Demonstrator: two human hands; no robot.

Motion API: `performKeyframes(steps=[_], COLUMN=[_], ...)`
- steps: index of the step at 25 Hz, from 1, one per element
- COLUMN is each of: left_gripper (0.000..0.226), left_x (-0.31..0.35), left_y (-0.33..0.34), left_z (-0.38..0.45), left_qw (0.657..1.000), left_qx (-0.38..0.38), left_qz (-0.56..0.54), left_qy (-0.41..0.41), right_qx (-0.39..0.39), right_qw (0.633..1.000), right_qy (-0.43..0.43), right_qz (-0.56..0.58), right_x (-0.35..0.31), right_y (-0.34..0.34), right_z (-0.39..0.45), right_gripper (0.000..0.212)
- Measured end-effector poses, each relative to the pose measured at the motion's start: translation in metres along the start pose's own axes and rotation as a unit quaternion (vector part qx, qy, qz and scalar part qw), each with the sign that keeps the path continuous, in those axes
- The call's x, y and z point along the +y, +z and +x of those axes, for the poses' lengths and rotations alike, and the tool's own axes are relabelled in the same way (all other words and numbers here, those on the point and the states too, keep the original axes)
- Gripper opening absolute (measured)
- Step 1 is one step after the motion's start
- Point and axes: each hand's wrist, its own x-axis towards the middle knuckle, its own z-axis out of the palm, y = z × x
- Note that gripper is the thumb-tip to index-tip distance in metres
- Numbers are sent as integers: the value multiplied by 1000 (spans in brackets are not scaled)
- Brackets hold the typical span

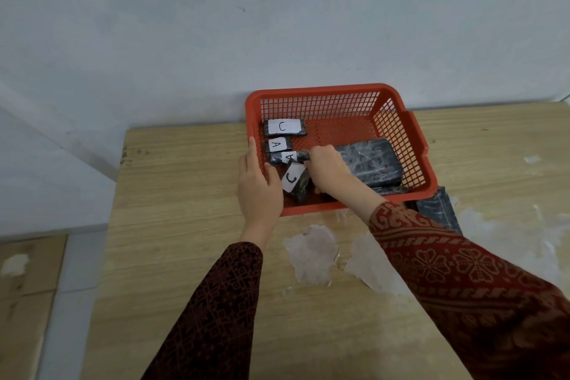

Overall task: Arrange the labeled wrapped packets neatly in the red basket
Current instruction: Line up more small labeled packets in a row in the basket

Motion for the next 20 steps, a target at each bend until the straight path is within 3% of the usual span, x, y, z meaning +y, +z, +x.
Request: performKeyframes(steps=[3,5,7,16,20], left_gripper=[55,55,54,51,52], left_x=[1,1,1,3,0], left_y=[0,0,0,1,-1], left_z=[0,0,0,0,1], left_qw=[1000,1000,1000,1000,1000], left_qx=[6,5,7,9,8], left_qz=[4,1,-1,-5,-4], left_qy=[-5,-5,-3,11,8], right_qx=[20,-26,-87,-19,-32], right_qw=[992,971,950,989,987], right_qy=[-61,-182,-251,-145,-155], right_qz=[-110,-152,-165,-20,37], right_x=[-2,1,6,-7,-3], right_y=[-6,-5,-2,19,18], right_z=[-10,-12,-13,-7,-14], right_gripper=[26,46,51,46,44])
